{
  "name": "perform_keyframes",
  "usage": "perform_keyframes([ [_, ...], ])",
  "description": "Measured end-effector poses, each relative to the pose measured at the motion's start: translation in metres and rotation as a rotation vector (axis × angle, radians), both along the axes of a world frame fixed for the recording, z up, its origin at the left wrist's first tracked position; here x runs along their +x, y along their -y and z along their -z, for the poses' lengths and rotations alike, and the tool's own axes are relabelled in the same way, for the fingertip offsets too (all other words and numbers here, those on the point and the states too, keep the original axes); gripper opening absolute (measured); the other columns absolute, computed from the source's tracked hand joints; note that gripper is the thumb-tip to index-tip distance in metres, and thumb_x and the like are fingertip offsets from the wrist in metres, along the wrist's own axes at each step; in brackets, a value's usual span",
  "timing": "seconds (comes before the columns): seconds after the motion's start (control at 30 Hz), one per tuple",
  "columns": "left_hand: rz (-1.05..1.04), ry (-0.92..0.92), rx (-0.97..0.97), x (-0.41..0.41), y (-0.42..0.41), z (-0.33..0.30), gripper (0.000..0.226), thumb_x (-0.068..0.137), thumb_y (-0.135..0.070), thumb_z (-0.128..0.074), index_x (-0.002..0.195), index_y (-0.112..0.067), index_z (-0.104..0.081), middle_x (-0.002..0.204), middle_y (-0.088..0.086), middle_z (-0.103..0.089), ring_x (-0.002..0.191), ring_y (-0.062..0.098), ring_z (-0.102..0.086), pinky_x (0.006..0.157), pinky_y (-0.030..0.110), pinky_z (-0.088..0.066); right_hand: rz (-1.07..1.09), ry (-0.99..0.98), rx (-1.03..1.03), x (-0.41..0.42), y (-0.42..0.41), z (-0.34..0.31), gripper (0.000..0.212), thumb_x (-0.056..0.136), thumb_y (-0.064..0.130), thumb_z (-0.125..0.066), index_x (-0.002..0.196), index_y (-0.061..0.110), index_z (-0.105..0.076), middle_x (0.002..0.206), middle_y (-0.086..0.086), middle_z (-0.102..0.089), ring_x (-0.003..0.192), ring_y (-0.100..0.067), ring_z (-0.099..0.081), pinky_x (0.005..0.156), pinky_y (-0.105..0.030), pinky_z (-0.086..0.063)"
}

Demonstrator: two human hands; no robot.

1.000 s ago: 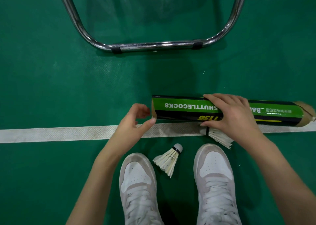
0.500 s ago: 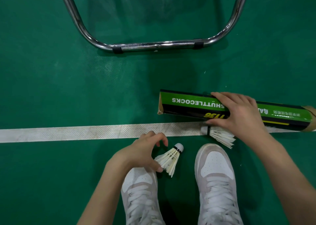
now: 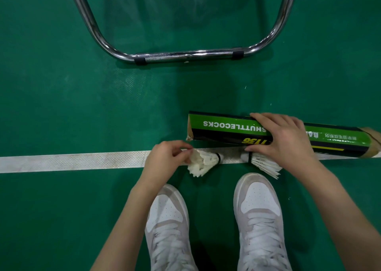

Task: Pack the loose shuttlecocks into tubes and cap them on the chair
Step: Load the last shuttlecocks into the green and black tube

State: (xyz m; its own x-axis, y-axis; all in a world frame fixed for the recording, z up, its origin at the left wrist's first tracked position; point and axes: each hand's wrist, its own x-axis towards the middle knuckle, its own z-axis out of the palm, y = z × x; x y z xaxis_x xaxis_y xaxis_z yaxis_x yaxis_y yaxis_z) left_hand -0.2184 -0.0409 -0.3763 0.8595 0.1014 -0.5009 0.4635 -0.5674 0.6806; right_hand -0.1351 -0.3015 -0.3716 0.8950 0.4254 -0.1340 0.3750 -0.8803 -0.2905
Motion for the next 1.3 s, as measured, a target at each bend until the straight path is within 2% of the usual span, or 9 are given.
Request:
perform_keyframes([
  [0.1,-0.123,0.070,0.001,0.003,-0.008,0.001,0.012,0.087,-0.020,-0.064,0.090,-0.031,-0.068,0.082,-0.014,-0.071,0.080,-0.001,-0.066,0.071,0.016,-0.049,0.011,-0.012,0.005,0.001,0.000,-0.001,0.080,0.060,0.050,-0.077,0.130,0.021,-0.052,0.121,-0.006,-0.061,0.111,-0.030,-0.053,0.096,-0.044,-0.032],
  [0.17,-0.229,0.098,0.005,0.005,-0.013,0.002,0.016,0.089,-0.015,-0.060,0.098,-0.026,-0.069,0.089,-0.009,-0.070,0.084,0.002,-0.065,0.070,0.009,-0.046,0.015,-0.014,0.007,0.001,-0.001,-0.002,0.080,0.060,0.050,-0.077,0.131,0.021,-0.051,0.122,-0.006,-0.060,0.112,-0.030,-0.053,0.096,-0.044,-0.032],
  [0.27,-0.362,0.108,-0.056,0.005,-0.013,0.001,0.028,0.096,-0.019,-0.049,0.123,-0.020,-0.059,0.103,-0.005,-0.066,0.098,0.009,-0.062,0.084,0.021,-0.044,0.016,-0.020,0.002,0.002,-0.001,-0.003,0.080,0.061,0.051,-0.076,0.131,0.021,-0.050,0.123,-0.006,-0.060,0.112,-0.030,-0.052,0.097,-0.044,-0.031],
  [0.37,-0.413,0.115,-0.124,0.005,-0.008,0.000,0.035,0.097,-0.035,-0.045,0.131,-0.024,-0.048,0.101,-0.006,-0.065,0.091,0.010,-0.061,0.083,0.030,-0.046,0.016,-0.032,-0.003,0.002,-0.001,-0.003,0.080,0.062,0.052,-0.075,0.132,0.022,-0.049,0.124,-0.005,-0.059,0.114,-0.029,-0.051,0.098,-0.043,-0.030],
  [0.53,-0.405,0.137,-0.118,0.005,0.003,0.001,0.046,0.084,-0.025,-0.068,0.126,-0.027,-0.049,0.089,-0.009,-0.067,0.084,0.007,-0.062,0.074,0.024,-0.048,0.007,-0.028,-0.006,0.001,-0.001,-0.002,0.080,0.062,0.052,-0.075,0.131,0.021,-0.050,0.123,-0.007,-0.060,0.113,-0.030,-0.052,0.097,-0.045,-0.032],
  [0.77,-0.508,0.169,-0.139,0.014,0.003,0.000,0.037,0.084,-0.015,-0.067,0.116,-0.027,-0.055,0.079,-0.001,-0.070,0.070,0.017,-0.064,0.065,0.028,-0.049,0.014,-0.019,-0.002,0.001,-0.002,-0.003,0.080,0.061,0.050,-0.076,0.130,0.020,-0.052,0.122,-0.007,-0.061,0.111,-0.031,-0.053,0.096,-0.046,-0.033],
  [1.03,-0.692,0.324,-0.101,0.025,-0.024,-0.012,0.025,0.087,-0.012,-0.064,0.108,-0.023,-0.056,0.072,-0.003,-0.062,0.059,0.009,-0.051,0.065,0.027,-0.044,0.026,-0.030,0.006,0.003,-0.002,-0.005,0.081,0.061,0.051,-0.076,0.131,0.021,-0.051,0.122,-0.007,-0.060,0.112,-0.031,-0.052,0.097,-0.045,-0.032],
  [1.17,-0.748,0.372,-0.041,0.025,-0.026,-0.011,0.020,0.088,-0.012,-0.062,0.105,-0.021,-0.057,0.070,-0.005,-0.059,0.061,0.008,-0.053,0.065,0.025,-0.043,0.018,-0.032,0.001,0.001,-0.002,-0.005,0.080,0.061,0.051,-0.076,0.131,0.021,-0.051,0.122,-0.007,-0.060,0.112,-0.030,-0.052,0.097,-0.044,-0.031],
  [1.3,-0.848,0.347,-0.162,0.027,-0.022,-0.011,0.018,0.088,-0.012,-0.061,0.101,-0.024,-0.056,0.074,-0.001,-0.062,0.068,0.013,-0.058,0.072,0.037,-0.049,0.003,-0.022,0.003,-0.001,-0.002,-0.003,0.080,0.060,0.049,-0.078,0.130,0.020,-0.052,0.120,-0.007,-0.061,0.110,-0.031,-0.054,0.095,-0.045,-0.033],
])
